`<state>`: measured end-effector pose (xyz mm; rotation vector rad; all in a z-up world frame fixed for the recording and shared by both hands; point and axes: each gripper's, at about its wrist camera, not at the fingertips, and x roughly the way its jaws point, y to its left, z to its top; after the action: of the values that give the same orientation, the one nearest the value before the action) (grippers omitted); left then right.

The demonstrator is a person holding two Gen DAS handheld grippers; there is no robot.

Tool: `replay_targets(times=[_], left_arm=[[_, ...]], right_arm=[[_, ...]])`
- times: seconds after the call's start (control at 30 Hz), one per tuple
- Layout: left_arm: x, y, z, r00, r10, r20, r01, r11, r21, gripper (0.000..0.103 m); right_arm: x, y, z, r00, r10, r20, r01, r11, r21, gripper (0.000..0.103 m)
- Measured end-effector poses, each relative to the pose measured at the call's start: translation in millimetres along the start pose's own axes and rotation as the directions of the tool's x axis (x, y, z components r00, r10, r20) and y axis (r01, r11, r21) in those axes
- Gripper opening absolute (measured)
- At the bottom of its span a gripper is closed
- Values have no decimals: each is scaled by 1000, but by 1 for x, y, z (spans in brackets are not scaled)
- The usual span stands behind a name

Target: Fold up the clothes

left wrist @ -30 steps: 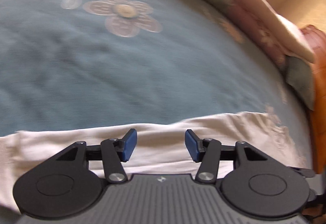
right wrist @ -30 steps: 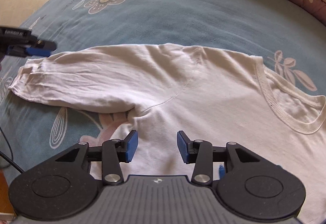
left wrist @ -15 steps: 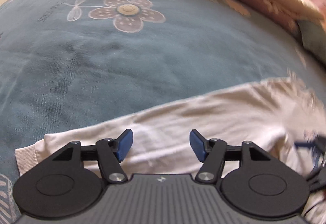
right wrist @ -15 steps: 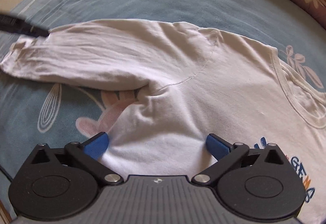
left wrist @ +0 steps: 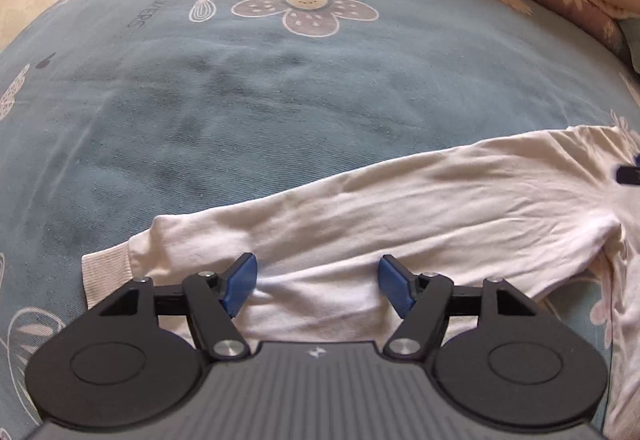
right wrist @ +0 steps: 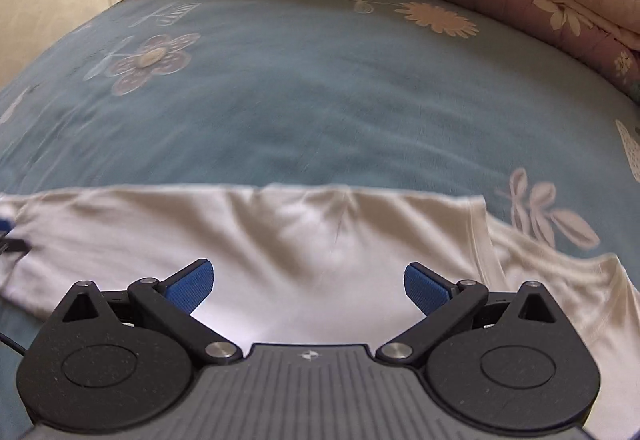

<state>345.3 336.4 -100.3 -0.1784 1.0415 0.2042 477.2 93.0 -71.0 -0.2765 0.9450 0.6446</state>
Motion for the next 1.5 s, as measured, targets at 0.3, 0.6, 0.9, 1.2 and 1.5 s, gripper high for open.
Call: replay_targets(times=[0.3,0.6,0.9,1.2,1.5], left_arm=[[-17,23,-6,999,48,13,-48,999,-25,68],[-17,24,-34,1000,15,-1,-15,1000,15,75],[-46,55,-21,999,19,39,-17,998,-63,75],[0,50,-2,997,75,15,-72,986,-151,79],[-21,-9,22,996,56,63,-51,996,-72,78]], right_arm=[[62,20,45,998,-51,-41,49,998,-33,103],[-1,103,-9,984,177,-31,-178,983,-36,103],[5,189,-36,863,493,-107,-497,868,-12,103],[-24,143,-40,919,390,-60,-392,919,-33,103],[-54,38,-65,988,154,-24,-151,983,102,103]])
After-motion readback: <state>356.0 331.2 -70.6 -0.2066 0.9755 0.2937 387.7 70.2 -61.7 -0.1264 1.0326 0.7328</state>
